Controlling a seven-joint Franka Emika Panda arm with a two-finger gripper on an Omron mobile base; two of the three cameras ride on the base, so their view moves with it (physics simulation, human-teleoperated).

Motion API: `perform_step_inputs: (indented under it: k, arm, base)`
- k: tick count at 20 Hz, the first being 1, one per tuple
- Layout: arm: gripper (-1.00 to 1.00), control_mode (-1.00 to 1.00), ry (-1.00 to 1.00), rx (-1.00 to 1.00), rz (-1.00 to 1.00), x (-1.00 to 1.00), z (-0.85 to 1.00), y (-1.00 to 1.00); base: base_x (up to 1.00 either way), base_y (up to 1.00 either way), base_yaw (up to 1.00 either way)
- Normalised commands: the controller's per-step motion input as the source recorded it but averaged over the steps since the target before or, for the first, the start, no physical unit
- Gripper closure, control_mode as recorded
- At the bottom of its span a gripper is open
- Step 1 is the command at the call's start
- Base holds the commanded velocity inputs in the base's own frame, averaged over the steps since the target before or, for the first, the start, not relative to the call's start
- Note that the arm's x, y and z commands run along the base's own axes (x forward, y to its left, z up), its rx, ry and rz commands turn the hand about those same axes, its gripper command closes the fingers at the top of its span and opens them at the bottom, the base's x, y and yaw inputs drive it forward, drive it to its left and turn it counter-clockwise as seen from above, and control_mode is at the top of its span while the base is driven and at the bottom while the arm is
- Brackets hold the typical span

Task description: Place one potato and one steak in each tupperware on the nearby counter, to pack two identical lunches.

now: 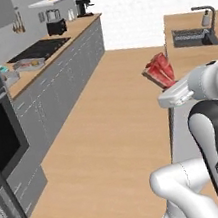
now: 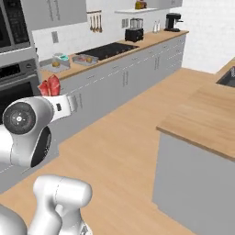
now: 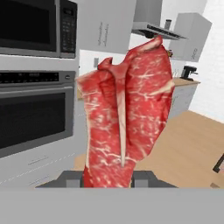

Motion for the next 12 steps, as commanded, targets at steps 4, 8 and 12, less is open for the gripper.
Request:
perform_step_inputs:
  k: [4, 8, 12]
  arm:
    - [1.0, 1.0, 0.0, 0.0, 0.0, 0.0, 0.0, 0.0]
    - [1.0, 1.0, 0.0, 0.0, 0.0, 0.0, 0.0, 0.0]
    - [1.0, 1.0, 0.0, 0.0, 0.0, 0.0, 0.0, 0.0]
  base:
    - [1.0, 0.24, 0.02]
    - [1.0, 0.21, 0.1]
    - [1.0, 0.25, 0.13]
